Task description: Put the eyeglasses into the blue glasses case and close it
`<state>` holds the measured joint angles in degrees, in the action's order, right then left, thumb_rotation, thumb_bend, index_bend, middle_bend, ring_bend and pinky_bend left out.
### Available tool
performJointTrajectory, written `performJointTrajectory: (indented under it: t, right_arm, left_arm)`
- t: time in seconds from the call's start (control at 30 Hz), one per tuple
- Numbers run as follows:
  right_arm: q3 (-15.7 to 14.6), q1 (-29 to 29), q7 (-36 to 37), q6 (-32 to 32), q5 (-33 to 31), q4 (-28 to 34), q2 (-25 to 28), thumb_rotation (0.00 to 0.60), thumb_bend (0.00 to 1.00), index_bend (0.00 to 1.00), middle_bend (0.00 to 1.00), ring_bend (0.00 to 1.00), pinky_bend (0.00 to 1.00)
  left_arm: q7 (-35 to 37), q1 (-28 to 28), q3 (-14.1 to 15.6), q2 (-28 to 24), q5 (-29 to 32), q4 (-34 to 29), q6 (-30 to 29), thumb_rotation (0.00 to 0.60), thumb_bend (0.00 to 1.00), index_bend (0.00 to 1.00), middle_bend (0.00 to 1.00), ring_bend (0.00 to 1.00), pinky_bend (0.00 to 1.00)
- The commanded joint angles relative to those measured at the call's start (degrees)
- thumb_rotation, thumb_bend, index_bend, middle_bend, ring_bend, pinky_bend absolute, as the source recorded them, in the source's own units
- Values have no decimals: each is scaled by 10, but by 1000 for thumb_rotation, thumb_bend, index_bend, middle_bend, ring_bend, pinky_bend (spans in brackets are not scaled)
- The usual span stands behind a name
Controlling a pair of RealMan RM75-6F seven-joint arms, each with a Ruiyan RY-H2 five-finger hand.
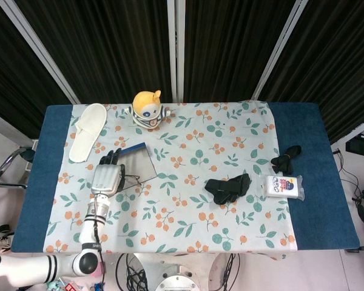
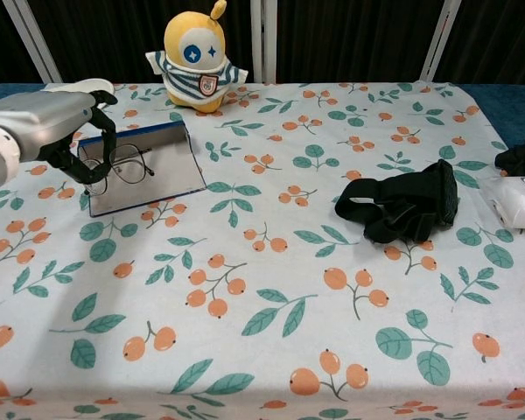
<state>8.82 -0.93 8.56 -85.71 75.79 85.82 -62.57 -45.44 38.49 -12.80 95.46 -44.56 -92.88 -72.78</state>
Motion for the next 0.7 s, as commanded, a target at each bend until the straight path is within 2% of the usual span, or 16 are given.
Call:
performJointTrajectory:
  t: [0.03,0.27,0.7]
  right_arm:
    - [1,-1,4,1,-1,-3,1,600,235,0,0,0,0]
    - [3,-4,17,-1,-5,-12,2,600,236,0,0,0,0]
    - [5,-8,28,-2,-5,-18,5,600,237,0,0,0,0]
  left_arm:
    - [-29,27,-20,30,40,43,18,600,461,613,0,11,148]
    - [-45,62,-42,61,69,95,35,600,459,612,0,5,148]
    - [-71,100,-50,104,80,205,45,600,459,613,0,3,147]
